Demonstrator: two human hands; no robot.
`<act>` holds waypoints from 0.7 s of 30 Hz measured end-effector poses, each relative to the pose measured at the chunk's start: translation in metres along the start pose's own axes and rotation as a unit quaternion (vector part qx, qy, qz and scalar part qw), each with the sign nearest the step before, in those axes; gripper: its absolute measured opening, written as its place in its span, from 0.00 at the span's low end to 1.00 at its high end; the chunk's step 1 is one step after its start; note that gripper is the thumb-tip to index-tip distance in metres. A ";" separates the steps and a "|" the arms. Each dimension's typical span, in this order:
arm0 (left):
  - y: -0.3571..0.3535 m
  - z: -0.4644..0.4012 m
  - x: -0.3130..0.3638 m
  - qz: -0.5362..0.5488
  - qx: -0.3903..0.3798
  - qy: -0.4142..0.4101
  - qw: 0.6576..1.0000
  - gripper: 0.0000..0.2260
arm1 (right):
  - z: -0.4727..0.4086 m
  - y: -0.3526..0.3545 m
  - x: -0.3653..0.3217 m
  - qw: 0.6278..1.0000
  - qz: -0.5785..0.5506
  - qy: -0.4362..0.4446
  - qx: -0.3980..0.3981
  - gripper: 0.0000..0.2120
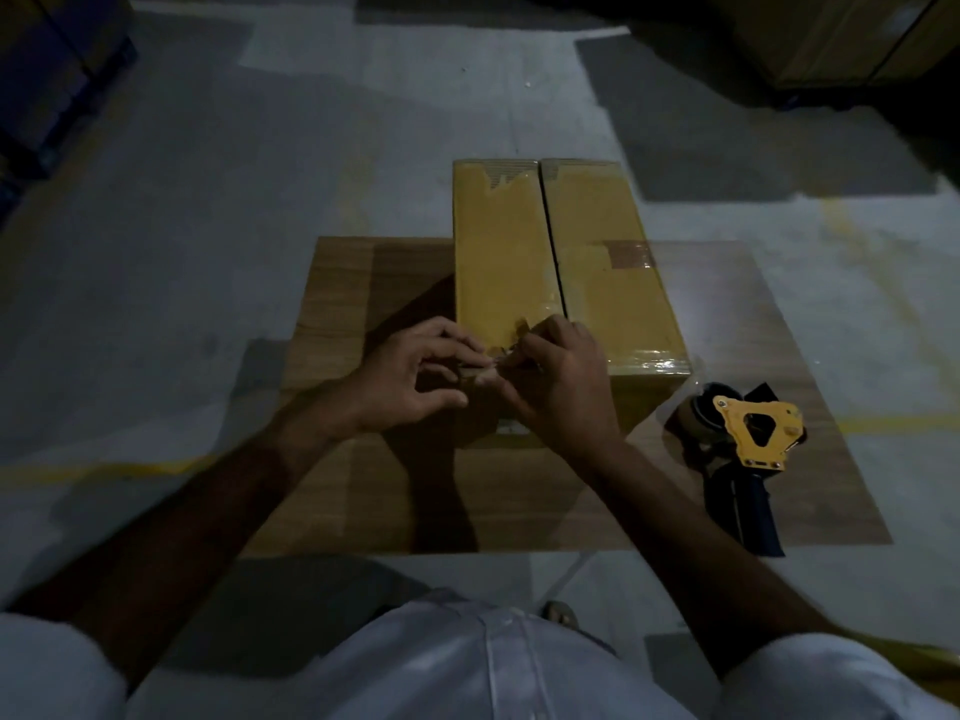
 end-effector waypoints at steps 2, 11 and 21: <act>0.008 -0.009 0.004 0.002 -0.021 -0.007 1.000 0.20 | 0.007 -0.003 -0.001 1.000 0.016 -0.021 0.014 0.22; 0.018 -0.031 0.008 -0.076 -0.018 -0.082 0.994 0.20 | 0.008 -0.007 -0.005 0.998 0.037 -0.050 0.033 0.23; 0.000 -0.015 -0.012 -0.038 0.091 -0.082 0.992 0.17 | 0.013 -0.010 -0.003 0.998 0.047 -0.042 0.000 0.25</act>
Point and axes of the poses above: each hand's wrist, its own z-axis away from the middle knuckle, its own y-axis out of the back of the hand, x = y × z, the point moved 6 cm from there along -z, towards the middle knuckle, and after that the axes turned 11 degrees about x, right-handed, at the moved point
